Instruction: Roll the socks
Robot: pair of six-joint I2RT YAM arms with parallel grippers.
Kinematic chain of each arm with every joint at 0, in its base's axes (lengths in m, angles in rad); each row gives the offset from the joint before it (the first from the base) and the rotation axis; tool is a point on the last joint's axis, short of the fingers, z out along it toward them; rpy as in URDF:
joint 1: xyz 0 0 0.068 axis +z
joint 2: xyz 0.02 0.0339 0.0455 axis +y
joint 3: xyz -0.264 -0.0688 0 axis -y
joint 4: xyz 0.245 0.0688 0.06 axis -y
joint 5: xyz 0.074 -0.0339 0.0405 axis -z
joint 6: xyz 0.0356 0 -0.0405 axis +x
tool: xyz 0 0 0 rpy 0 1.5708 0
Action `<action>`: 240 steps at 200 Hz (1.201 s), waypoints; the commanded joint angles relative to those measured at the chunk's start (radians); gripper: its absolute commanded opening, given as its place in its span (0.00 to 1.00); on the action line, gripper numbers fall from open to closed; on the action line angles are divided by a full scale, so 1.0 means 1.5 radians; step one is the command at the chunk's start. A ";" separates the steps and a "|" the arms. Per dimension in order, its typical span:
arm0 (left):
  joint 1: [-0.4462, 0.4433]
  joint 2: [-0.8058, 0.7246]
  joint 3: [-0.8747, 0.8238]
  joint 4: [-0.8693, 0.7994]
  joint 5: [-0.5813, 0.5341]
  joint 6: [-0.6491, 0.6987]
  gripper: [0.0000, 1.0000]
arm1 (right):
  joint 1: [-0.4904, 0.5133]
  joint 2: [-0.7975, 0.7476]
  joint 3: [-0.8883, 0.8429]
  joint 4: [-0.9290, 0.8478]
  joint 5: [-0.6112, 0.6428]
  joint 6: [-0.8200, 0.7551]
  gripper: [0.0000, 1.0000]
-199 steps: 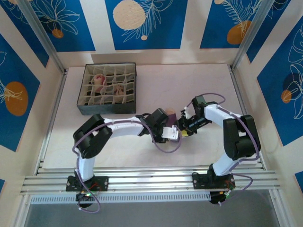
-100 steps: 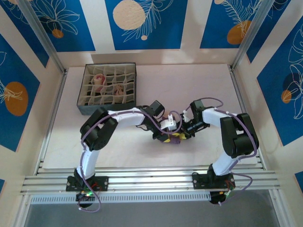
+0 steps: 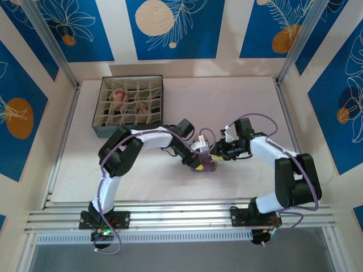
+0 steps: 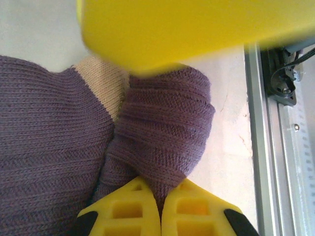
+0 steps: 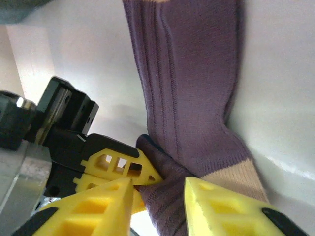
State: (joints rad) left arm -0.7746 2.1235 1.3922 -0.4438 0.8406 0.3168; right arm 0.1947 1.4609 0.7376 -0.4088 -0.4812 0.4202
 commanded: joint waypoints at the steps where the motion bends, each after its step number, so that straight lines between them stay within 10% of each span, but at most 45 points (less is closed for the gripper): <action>1: 0.010 0.049 -0.003 -0.050 -0.025 -0.042 0.00 | 0.014 0.037 0.006 0.011 -0.045 -0.012 0.40; 50: 0.039 0.062 -0.005 -0.023 -0.027 -0.153 0.00 | 0.030 0.081 0.010 -0.010 -0.045 -0.028 0.47; 126: 0.067 0.083 -0.007 -0.007 -0.021 -0.217 0.00 | 0.047 0.098 0.014 -0.021 -0.033 -0.034 0.27; 165: 0.064 0.014 -0.080 0.087 -0.079 -0.199 0.16 | 0.054 0.133 0.067 -0.118 0.046 -0.029 0.08; 240: 0.020 -0.205 -0.290 0.356 -0.186 -0.001 0.27 | 0.057 0.204 0.121 -0.183 0.072 -0.030 0.04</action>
State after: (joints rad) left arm -0.7151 1.9160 1.0760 -0.0677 0.7277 0.1703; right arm 0.2806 1.7302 0.9119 -0.5961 -0.4438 0.3767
